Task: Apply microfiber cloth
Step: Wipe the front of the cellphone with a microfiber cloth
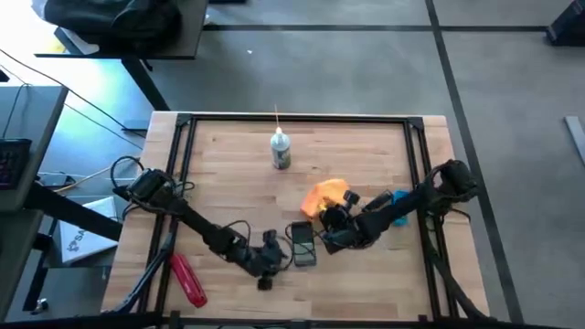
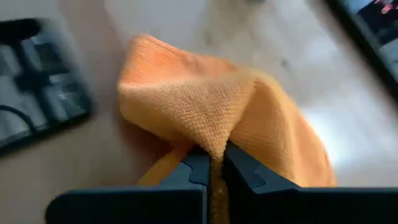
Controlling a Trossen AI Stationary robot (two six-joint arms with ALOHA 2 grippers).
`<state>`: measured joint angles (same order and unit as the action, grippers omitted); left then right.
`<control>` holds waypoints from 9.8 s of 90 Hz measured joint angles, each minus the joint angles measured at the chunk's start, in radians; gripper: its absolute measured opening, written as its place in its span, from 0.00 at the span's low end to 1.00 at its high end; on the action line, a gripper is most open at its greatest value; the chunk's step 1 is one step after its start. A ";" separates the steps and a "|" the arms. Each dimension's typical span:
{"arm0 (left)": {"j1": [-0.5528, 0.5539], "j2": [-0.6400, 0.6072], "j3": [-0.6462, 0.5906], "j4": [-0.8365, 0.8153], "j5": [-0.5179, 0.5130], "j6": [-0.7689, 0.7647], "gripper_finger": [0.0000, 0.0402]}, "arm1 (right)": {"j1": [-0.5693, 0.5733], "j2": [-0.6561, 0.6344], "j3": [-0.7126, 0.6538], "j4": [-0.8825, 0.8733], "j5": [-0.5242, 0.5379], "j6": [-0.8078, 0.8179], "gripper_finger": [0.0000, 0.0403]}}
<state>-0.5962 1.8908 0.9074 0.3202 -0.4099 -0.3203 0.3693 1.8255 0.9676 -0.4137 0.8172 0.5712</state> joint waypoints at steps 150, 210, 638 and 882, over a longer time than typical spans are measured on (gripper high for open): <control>0.100 -0.141 0.002 -0.483 0.008 -0.141 0.33 | 0.055 0.092 0.002 0.358 -0.283 -0.166 0.00; 0.087 -0.254 -0.138 -0.852 -0.238 -0.401 0.33 | 0.065 -0.036 0.000 0.473 -0.222 -0.220 0.00; -0.046 -0.032 -0.154 -0.133 -0.277 -0.401 0.33 | -0.040 0.299 0.177 0.433 0.048 -0.192 0.00; -0.041 -0.032 -0.153 -0.113 -0.270 -0.378 0.33 | 0.001 0.413 0.173 1.012 -0.032 -0.146 0.00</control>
<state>-0.6376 1.8584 0.7544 0.2070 -0.6796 -0.6983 0.3708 2.2383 1.1404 0.5981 0.7853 0.4251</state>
